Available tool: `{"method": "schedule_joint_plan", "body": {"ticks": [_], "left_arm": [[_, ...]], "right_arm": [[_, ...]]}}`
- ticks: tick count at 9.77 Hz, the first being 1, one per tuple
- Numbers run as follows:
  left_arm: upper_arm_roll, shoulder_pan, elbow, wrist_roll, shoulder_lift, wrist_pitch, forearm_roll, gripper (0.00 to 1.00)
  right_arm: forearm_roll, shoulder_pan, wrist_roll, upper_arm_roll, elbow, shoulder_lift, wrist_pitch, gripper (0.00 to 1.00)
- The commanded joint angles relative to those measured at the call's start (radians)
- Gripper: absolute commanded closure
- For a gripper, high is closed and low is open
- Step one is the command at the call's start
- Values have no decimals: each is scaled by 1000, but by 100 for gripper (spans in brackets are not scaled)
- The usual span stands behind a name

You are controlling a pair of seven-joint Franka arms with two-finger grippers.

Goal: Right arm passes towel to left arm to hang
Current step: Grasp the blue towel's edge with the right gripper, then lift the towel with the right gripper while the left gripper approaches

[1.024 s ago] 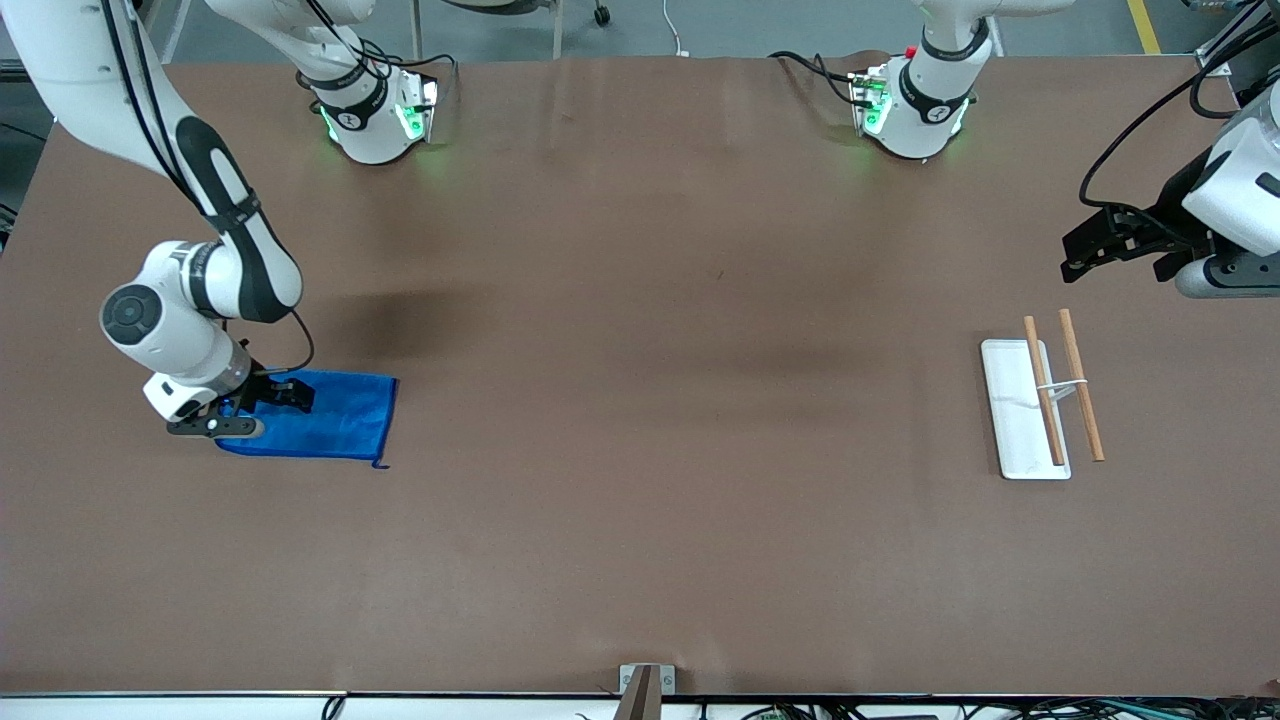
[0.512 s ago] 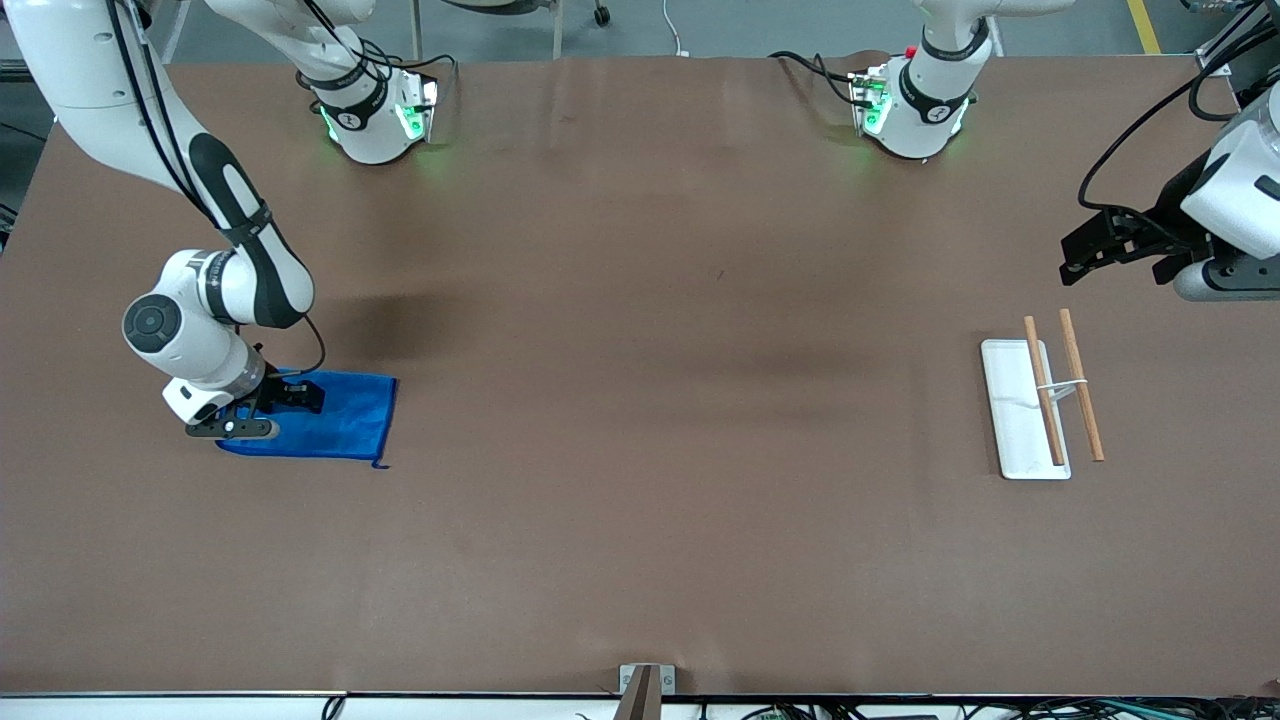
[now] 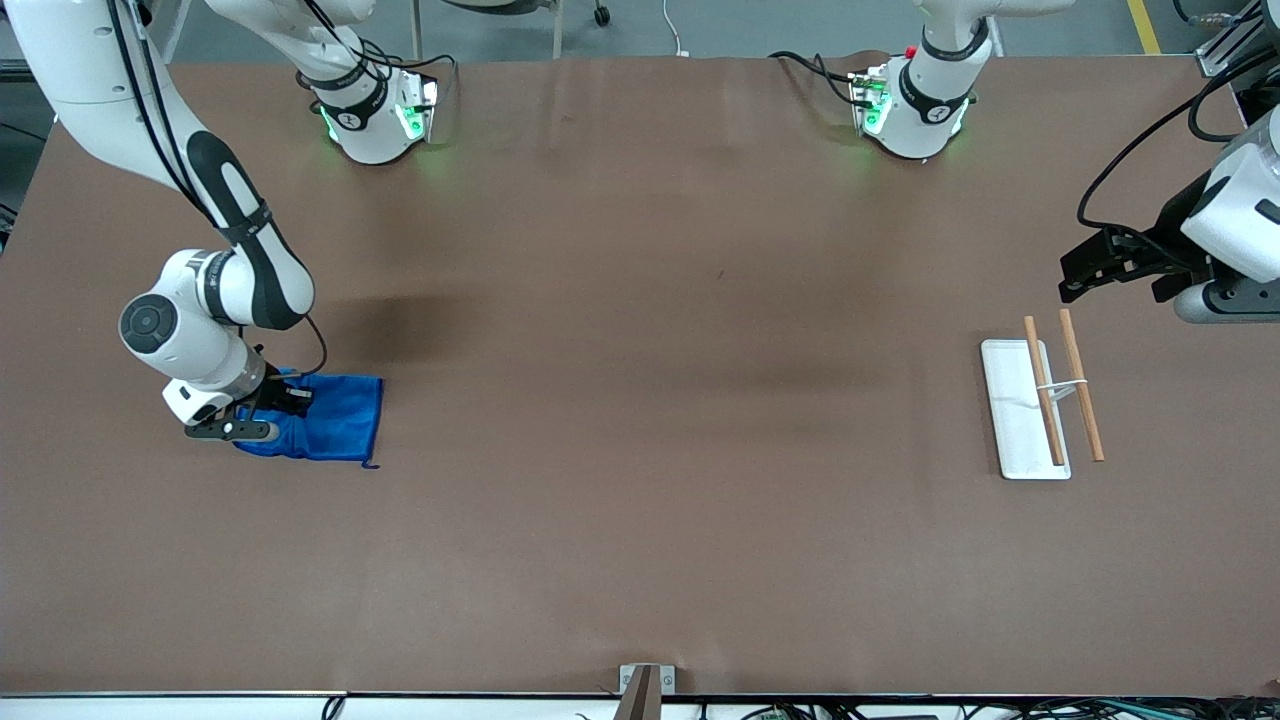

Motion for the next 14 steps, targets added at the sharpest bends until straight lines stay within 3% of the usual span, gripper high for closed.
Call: {"method": "schedule_joint_plan", "body": {"ticks": [1,4,6,9,12,14], "left_arm": [[-4,0,3,7,22,-15,-7,0],[-10,4,-10,10,11,-45,-10,0],[-16,12,-33,62,-4,-51,-46,0],[-12,60,-59,175,-23,-137,-239,0],[1,58,-134,180,-24,-148,-470,0],[1,60,-271,264,-50,-136,-636,1]], "right_arm": [[16,4,8,7,23,-12,-106,95],[17,10,45,40,92,-127,-347,96],[19,12,92,120,109,-206,-435,100],[40,13,242,299,187,-221,-498,100],[383,27,274,446,218,-217,-394,100],[625,29,269,551,227,-213,-307,100]]}}
